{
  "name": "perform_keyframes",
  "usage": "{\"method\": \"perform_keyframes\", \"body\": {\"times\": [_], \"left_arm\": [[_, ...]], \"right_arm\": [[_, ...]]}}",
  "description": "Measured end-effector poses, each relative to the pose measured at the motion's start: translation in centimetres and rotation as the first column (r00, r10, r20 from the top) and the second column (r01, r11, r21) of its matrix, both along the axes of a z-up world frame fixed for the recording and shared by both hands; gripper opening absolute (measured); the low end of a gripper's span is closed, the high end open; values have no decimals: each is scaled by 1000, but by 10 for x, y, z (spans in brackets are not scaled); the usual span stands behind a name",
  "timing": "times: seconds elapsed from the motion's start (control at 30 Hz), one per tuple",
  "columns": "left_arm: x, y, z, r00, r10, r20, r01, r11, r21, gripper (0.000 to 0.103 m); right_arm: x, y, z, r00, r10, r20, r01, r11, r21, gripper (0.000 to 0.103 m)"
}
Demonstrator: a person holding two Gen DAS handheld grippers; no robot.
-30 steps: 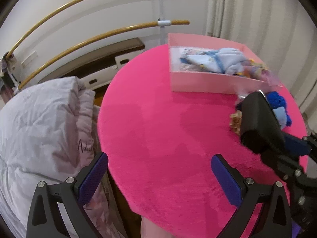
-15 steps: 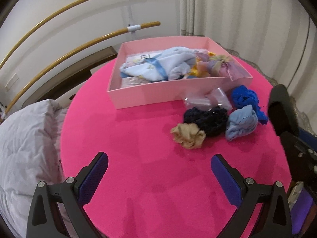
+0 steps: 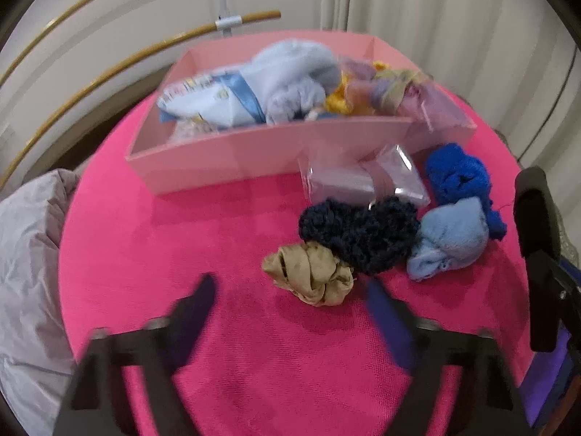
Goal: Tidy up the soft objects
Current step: 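Lower the left gripper and grasp the beige satin scrunchie while the right holds the pouch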
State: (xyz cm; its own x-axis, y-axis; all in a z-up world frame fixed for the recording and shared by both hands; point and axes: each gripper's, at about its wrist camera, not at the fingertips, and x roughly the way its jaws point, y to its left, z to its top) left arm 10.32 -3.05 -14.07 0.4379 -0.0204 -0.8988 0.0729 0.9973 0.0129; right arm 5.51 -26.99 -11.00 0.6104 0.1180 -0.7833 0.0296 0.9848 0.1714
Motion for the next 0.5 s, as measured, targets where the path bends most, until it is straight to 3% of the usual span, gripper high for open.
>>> {"method": "perform_keyframes", "body": {"times": [0.07,0.1,0.13,0.27,0.5], "left_arm": [[2,3,-3,1000,9,-3,-9,1000,-27,48],[1,5,-1,1000,18,2,-18,999,-36,27],[2,7,-1,1000,27,-5,-28,999,-44,21],[2,13,-1,1000,27,-10,-28,997,-67,9],[-8,25,7,999,28,20,-27,996,-83,6]], "right_arm": [[1,0,-2,1000,-5,-2,5,1000,0,37],[2,0,-3,1000,-4,-4,4,1000,0,37],[3,1,-3,1000,-3,-7,3,1000,3,37],[6,2,-7,1000,1,-19,0,1000,13,37],[4,6,-4,1000,10,-9,-10,1000,13,37]]}}
